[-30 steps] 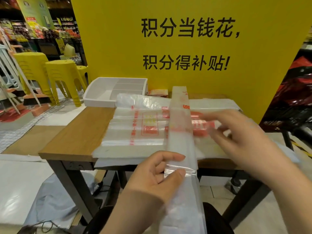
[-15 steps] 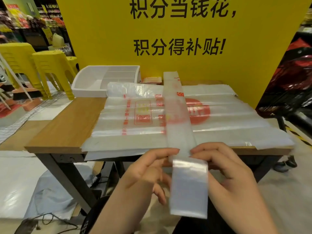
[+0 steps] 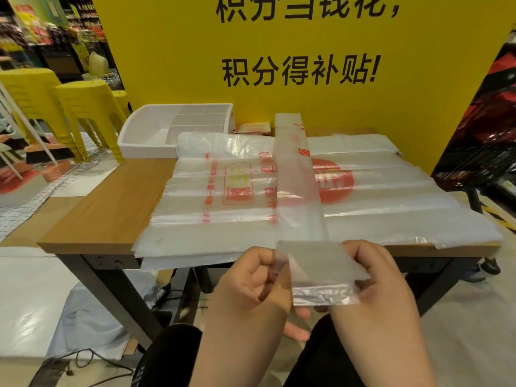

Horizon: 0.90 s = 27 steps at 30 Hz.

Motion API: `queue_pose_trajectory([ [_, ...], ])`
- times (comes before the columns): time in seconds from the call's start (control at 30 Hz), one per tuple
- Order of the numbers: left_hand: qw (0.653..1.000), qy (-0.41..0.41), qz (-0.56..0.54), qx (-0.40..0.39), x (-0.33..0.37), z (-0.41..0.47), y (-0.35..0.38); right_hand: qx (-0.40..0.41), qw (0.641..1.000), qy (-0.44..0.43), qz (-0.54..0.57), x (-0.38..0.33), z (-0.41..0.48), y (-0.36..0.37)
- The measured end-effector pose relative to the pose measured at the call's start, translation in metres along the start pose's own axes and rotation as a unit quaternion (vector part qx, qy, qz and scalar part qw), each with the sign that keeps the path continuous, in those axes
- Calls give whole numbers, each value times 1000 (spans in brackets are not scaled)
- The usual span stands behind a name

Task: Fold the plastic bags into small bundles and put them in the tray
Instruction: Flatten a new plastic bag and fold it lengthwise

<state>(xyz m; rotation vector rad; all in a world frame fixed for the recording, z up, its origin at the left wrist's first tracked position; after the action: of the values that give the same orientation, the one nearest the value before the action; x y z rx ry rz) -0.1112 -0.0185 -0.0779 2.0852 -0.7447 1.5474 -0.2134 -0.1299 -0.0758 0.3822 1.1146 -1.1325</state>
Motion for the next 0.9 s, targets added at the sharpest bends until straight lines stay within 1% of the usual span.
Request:
queue_pose_trajectory([
  [0.13,1000,8,-11,17,1,-2,4,15,1000,17,3,-1,0,4],
  [0.37,996,48,40,69,7,-9,0,30,999,31,-8,-7,1,3],
  [0.47,995,47,58,67,8,-11,-1,25,999,32,-3,-5,0,2],
  [0.57,995,43,63,60,9,-12,-1,15,998,55,24,-3,-2,2],
  [0.73,994,64,51,69,9,-16,-1,37,995,72,53,-4,-4,3],
  [0.9,991,83,58,87,6,-15,0,34,997,55,46,-9,-5,5],
])
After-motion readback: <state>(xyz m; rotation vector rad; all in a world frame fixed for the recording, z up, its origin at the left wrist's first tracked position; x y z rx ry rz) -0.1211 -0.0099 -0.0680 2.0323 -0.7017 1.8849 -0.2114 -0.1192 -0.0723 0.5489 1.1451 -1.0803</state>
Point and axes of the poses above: each hand's wrist, its own z-axis towards the middle knuckle, its own y-axis out of the palm, x = y × z, the point moved 5 cm from there along z, towards the middle knuckle, and after that the axes turned 12 degrees about -y, right-handed, at the moved point
